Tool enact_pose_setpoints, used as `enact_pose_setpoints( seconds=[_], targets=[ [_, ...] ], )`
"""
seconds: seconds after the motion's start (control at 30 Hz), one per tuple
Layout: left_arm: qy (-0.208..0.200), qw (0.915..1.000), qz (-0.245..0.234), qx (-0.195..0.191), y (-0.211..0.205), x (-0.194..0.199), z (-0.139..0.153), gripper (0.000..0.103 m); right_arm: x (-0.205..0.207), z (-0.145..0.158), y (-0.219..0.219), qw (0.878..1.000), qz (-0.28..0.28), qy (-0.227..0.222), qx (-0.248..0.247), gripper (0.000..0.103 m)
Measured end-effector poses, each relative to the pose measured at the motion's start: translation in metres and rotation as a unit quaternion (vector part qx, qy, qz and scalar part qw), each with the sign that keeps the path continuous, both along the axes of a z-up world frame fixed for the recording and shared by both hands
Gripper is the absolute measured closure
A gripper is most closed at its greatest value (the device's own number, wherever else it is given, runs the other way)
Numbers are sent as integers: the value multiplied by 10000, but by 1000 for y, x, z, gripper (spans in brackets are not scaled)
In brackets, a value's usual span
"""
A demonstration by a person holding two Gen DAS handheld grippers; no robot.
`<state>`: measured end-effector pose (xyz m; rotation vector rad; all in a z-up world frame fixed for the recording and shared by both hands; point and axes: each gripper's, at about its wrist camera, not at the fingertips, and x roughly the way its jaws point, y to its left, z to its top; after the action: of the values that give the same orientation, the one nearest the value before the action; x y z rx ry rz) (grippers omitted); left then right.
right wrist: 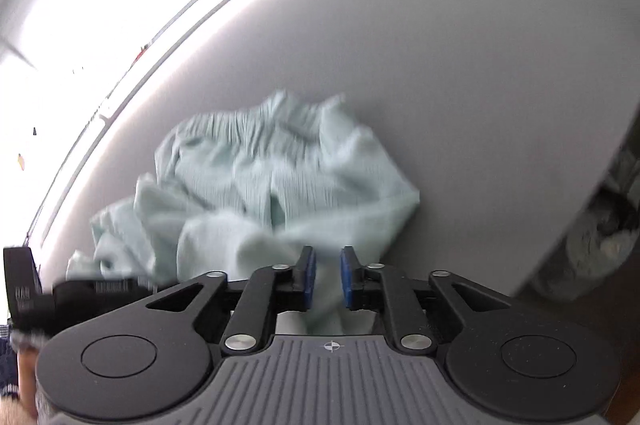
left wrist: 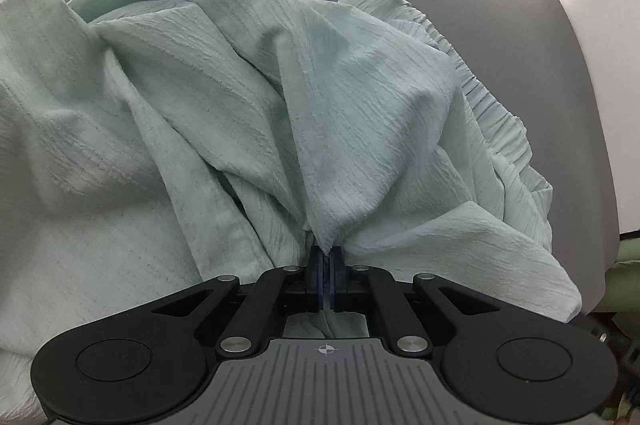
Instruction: Fold clothes
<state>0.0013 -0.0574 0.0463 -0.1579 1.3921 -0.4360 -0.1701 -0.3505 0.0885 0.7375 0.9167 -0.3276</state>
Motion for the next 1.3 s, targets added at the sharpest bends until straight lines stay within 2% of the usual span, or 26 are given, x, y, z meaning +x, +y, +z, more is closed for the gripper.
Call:
enact_pose_setpoints(
  seconds=[0.03,0.1,0.27,0.37,0.47,0.53,0.57,0.6,0.7,0.77,0.87,0.93,0.97,1.03,1.1,1.17,1.3],
  targets=[
    [-18,10000,64,52,-1,-1,-1,95,10,1,-7,10000,57,-72,3,75],
    [-55,9997,191,157,-4,-2,-2,95,33,0,-21,9995,235,-197,-5,62],
    [-10,9969,667,415,-9,-9,-1,95,106,-9,-35,9913,1282,-262,-117,57],
    [20,9936,1007,515,-13,-12,-1,94,150,-24,-37,9807,1932,-202,-199,57],
    [68,9884,1387,607,-15,-15,-1,94,178,-37,-34,9710,2383,-157,-63,57],
    [101,9851,1591,649,-18,-15,-1,93,194,-43,-26,9585,2846,-139,-81,57],
    [122,9831,1700,662,-19,-16,-2,93,198,-43,-19,9528,3026,-105,-226,59],
    [146,9811,1810,665,-19,-16,-2,93,201,-43,-13,9472,3179,-79,-413,71],
    [201,9755,2090,651,-18,-18,-1,93,201,-43,-1,9289,3577,-175,-941,84],
    [224,9728,2216,640,-18,-18,0,93,197,-37,-2,9253,3591,-288,-1184,87],
    [279,9740,2144,677,-23,-19,4,86,186,-22,-19,9239,3370,-444,-1757,90],
    [241,9753,2062,749,-28,-20,7,82,184,-11,-28,9088,3167,-547,-2661,90],
    [211,9762,2007,793,-31,-20,9,80,185,-8,-35,9016,3102,-599,-2954,90],
    [198,9785,1910,758,-36,-19,12,73,190,-3,-50,8984,2875,-610,-3263,90],
    [186,9801,1841,715,-39,-16,14,72,195,-1,-66,9030,2627,-582,-3349,90],
    [170,9817,1765,692,-42,-12,16,70,199,-2,-85,9132,2291,-468,-3338,90],
    [-38,9871,1466,644,-51,0,27,64,195,-12,-109,9374,1964,-245,-2864,90]
  ],
)
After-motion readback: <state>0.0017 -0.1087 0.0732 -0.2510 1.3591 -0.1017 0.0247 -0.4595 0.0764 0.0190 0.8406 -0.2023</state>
